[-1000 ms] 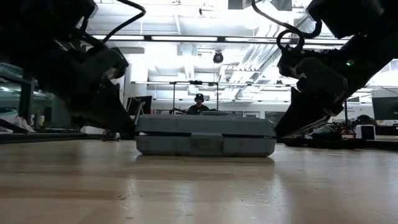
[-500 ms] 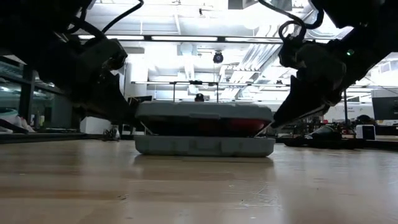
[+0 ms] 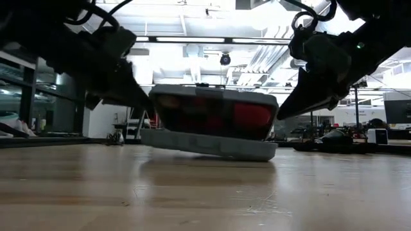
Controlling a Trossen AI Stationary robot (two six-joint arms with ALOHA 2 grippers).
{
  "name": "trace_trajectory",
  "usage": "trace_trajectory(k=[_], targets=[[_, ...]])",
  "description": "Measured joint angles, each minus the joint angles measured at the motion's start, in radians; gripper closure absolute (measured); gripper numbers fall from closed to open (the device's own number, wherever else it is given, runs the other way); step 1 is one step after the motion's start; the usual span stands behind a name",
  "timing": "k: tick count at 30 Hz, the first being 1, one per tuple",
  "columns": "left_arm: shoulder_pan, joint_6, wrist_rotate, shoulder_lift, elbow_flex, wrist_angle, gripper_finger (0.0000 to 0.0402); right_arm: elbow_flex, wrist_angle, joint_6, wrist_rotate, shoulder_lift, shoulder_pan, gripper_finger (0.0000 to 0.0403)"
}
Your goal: Prefit tool cases
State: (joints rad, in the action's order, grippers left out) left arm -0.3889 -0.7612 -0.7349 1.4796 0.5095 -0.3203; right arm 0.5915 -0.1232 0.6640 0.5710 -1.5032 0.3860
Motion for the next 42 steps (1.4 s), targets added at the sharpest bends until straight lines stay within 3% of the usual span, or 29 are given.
trace_trajectory(k=[10,16,21,26,29,34,42], targets=[[0.058,0.141,0.014,0.000,0.006,-0.176,0.0401,0.006,-0.074,-0.045,0.004,0.002,-0.043,0.0403],[0.137,0.192,0.012,0.044,0.007,-0.167,0.0401,0.005,-0.091,-0.081,-0.019,0.002,-0.087,0.0403],[0.200,0.242,0.100,0.093,0.007,-0.227,0.0401,0.005,-0.091,-0.089,-0.048,0.002,-0.107,0.0403],[0.121,0.380,0.182,0.094,0.035,-0.218,0.0401,0.004,-0.091,-0.081,-0.094,-0.009,-0.082,0.0403],[0.060,0.384,0.168,0.094,0.057,-0.109,0.0401,0.003,-0.091,-0.066,-0.095,-0.021,-0.062,0.0403],[-0.006,0.232,0.095,0.094,0.074,0.147,0.0401,0.003,-0.092,-0.028,-0.105,-0.068,-0.040,0.0403],[-0.017,0.080,0.071,0.094,0.074,0.363,0.0401,0.002,-0.194,-0.007,-0.137,-0.157,-0.039,0.0403]])
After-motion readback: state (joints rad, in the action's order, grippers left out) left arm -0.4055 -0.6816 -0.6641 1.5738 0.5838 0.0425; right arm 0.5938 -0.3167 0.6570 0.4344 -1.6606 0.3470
